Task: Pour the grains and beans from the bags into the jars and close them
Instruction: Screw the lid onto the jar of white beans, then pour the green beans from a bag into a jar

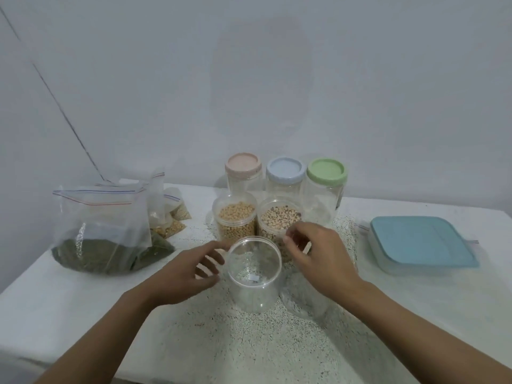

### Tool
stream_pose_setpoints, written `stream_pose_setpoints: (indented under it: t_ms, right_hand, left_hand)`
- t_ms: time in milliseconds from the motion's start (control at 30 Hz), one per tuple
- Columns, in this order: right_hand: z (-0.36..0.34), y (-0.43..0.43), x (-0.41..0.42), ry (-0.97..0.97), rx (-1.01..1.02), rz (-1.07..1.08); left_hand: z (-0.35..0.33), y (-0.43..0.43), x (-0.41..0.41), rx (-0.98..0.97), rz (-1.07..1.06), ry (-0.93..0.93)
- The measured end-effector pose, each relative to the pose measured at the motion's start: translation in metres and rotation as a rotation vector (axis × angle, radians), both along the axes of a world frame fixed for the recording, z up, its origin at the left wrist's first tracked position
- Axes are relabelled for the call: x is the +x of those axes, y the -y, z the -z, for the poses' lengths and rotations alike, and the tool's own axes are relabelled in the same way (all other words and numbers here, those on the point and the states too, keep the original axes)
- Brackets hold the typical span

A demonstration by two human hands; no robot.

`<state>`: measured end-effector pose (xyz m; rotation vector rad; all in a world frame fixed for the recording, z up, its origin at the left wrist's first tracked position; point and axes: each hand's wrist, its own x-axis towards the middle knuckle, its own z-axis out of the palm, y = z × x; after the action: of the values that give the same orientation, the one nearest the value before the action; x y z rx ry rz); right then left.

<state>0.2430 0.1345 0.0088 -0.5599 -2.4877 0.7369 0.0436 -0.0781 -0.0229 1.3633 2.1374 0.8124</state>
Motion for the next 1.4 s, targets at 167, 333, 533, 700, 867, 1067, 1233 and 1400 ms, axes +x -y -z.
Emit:
stream_pose_setpoints:
  t_ms: [167, 333, 533, 700, 867, 1067, 1233, 1400]
  right_hand:
    - [-0.034, 0.025, -0.036, -0.088, -0.116, -0.142]
    - [-0.046, 0.056, -0.088, -0.024, -0.172, -0.25]
    - [-0.055, 0.1, -0.165, -0.003, -0.182, -0.304]
    - [-0.055, 0.134, -0.234, 0.058, 0.052, -0.266]
    - [-0.053, 0.151, -0.286, 0.227, 0.215, -0.132]
    - [-0.041, 0.161, -0.315, 0.338, 0.198, -0.072]
    - [-0.036, 0.161, -0.328, 0.269, 0.019, -0.004]
    - [-0.039, 0.16, -0.326, 0.136, -0.179, -0.03]
  left_hand:
    - [-0.02, 0.027, -0.01, 0.2, -0.225, -0.113]
    - [-0.044, 0.068, -0.037, 0.333, -0.375, -0.127]
    - [-0.059, 0.11, -0.104, 0.392, -0.549, -0.233]
    - [-0.061, 0.128, -0.172, 0.339, -0.432, -0.315]
    - [-0.048, 0.128, -0.234, 0.166, -0.292, -0.445]
    - [-0.036, 0.124, -0.28, 0.067, -0.087, -0.59]
    - [-0.026, 0.118, -0.295, -0.075, 0.011, -0.637]
    - [-0.033, 0.115, -0.3, -0.1, 0.047, -0.655]
